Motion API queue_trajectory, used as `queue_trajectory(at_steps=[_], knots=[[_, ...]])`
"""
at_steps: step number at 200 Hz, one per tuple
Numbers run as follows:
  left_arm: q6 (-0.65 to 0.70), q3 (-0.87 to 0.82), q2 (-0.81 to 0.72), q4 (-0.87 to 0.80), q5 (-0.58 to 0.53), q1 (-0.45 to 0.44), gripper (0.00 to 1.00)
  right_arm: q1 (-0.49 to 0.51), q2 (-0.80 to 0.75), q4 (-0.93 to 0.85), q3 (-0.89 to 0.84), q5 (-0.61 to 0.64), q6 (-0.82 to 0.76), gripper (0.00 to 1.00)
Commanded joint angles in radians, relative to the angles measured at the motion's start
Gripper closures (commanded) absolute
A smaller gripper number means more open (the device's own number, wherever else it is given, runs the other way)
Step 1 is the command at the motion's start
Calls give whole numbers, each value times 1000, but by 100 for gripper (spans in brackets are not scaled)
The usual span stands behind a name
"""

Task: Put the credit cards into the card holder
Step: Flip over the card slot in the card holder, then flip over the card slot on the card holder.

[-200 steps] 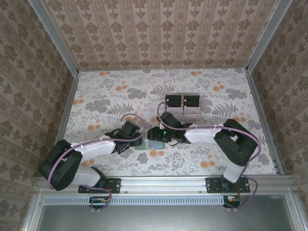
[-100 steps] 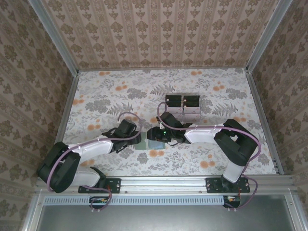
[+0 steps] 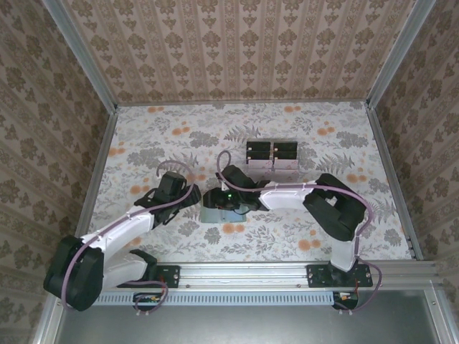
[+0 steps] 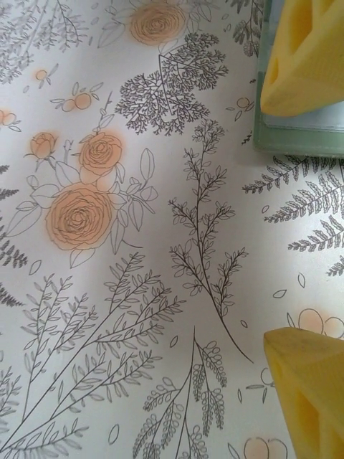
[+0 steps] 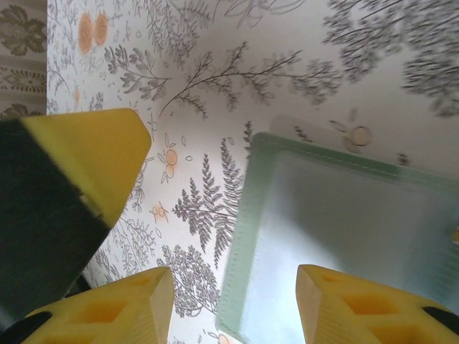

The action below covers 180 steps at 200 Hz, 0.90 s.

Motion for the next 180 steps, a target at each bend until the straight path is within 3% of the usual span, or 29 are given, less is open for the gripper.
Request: queue_trajectory(at_steps=[1,55,96,127,180], knots=[[-5,-13,-37,-45,21,12,20,12,41,-37,42,-32,21,50],[13,-33,-62,-23,91,9,18,5,-128,-125,9,1,-54,50],[21,-8,-40,-10,94,-60,18,-31,-257,-287,-46,138,-127,49],[24,14,13,-15,53,-137,18,-71,-281,-338,-87,186,-156,49],[16,67,141,-82,-119,-291,18,-79,-221,-353,-71,195,-182,50]])
